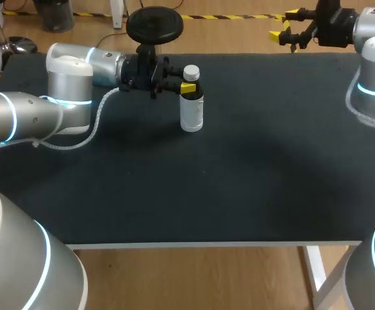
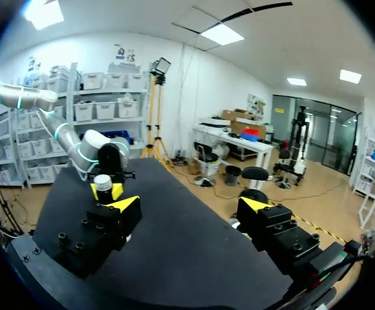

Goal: Unscrew the bottle cap

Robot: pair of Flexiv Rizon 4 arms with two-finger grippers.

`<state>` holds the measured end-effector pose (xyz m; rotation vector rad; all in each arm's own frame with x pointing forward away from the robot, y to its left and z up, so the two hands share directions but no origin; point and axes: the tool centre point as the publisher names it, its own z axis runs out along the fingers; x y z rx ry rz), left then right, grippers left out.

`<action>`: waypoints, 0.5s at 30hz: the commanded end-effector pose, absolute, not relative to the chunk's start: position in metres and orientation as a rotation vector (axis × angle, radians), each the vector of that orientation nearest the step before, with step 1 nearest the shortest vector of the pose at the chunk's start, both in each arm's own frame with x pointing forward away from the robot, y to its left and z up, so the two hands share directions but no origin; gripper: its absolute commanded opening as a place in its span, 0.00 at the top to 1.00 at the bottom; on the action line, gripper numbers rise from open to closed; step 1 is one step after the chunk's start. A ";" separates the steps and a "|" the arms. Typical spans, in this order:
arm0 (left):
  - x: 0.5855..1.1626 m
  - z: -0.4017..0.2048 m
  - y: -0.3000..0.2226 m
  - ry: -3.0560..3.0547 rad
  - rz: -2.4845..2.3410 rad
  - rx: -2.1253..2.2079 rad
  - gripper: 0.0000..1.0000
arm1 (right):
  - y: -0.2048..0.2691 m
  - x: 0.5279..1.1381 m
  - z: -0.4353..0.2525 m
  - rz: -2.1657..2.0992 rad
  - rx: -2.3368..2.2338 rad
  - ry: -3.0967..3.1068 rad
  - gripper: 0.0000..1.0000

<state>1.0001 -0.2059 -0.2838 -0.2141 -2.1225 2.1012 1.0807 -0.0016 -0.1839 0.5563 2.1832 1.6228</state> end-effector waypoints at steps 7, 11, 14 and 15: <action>1.002 -0.284 -0.206 -2.120 2.100 -0.217 1.00 | 0.016 1.058 -0.191 1.763 0.403 2.278 0.00; 1.002 -0.284 -0.206 -2.120 2.100 -0.217 1.00 | 0.031 1.045 -0.193 1.800 0.364 2.285 0.00; 1.002 -0.284 -0.206 -2.120 2.100 -0.217 1.00 | 0.042 1.036 -0.195 1.815 0.348 2.291 0.00; 1.002 -0.284 -0.206 -2.120 2.100 -0.217 1.00 | 0.045 1.034 -0.195 1.819 0.342 2.294 0.00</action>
